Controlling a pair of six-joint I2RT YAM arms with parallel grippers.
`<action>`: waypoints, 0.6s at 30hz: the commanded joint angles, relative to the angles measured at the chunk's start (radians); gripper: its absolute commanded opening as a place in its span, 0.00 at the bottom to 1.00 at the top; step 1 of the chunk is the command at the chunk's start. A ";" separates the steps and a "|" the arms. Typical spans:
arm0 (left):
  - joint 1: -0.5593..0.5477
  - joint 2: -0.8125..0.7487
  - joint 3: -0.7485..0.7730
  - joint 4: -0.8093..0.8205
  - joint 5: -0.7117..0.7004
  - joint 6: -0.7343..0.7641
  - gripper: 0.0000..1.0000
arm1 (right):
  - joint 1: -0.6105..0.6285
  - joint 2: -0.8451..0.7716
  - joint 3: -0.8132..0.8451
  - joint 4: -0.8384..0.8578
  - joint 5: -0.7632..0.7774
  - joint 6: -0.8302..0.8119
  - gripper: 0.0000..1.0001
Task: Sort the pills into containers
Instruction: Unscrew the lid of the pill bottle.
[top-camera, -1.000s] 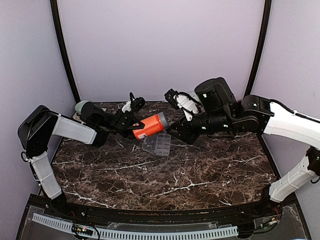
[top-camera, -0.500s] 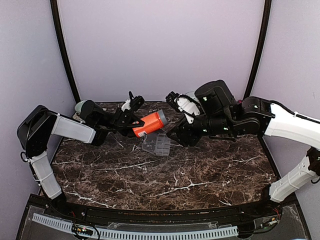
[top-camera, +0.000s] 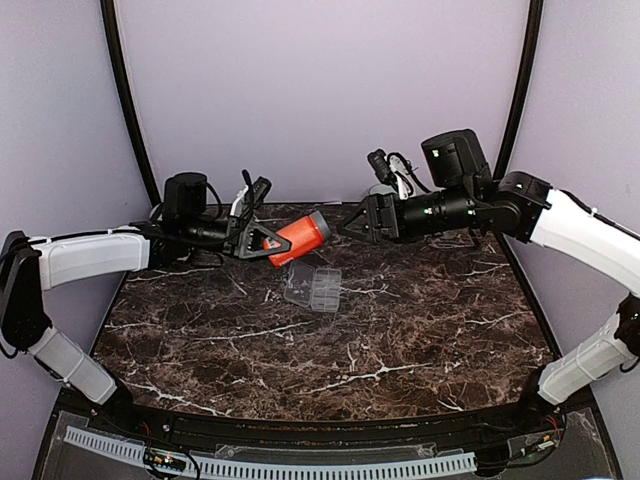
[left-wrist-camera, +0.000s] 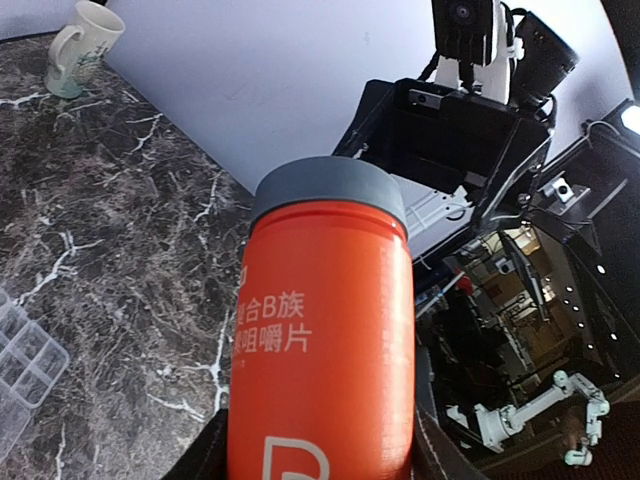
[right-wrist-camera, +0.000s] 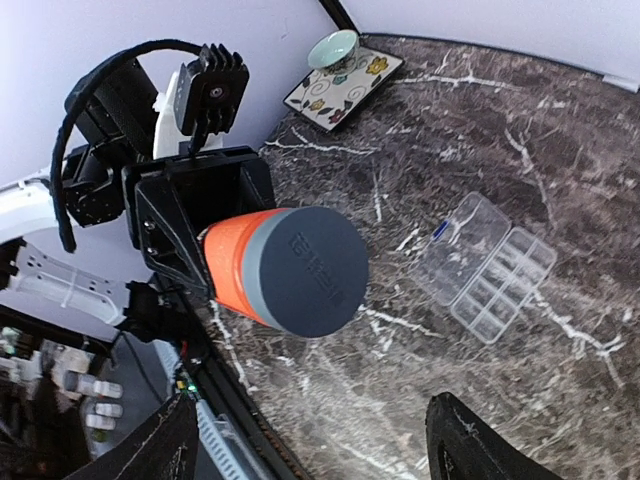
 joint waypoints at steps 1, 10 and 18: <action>-0.019 -0.076 -0.007 -0.216 -0.157 0.258 0.00 | -0.057 0.024 0.017 0.118 -0.185 0.209 0.78; -0.109 -0.177 -0.017 -0.348 -0.427 0.449 0.00 | -0.106 0.133 0.053 0.118 -0.346 0.371 0.76; -0.139 -0.252 -0.041 -0.368 -0.542 0.513 0.00 | -0.128 0.152 0.000 0.190 -0.417 0.433 0.77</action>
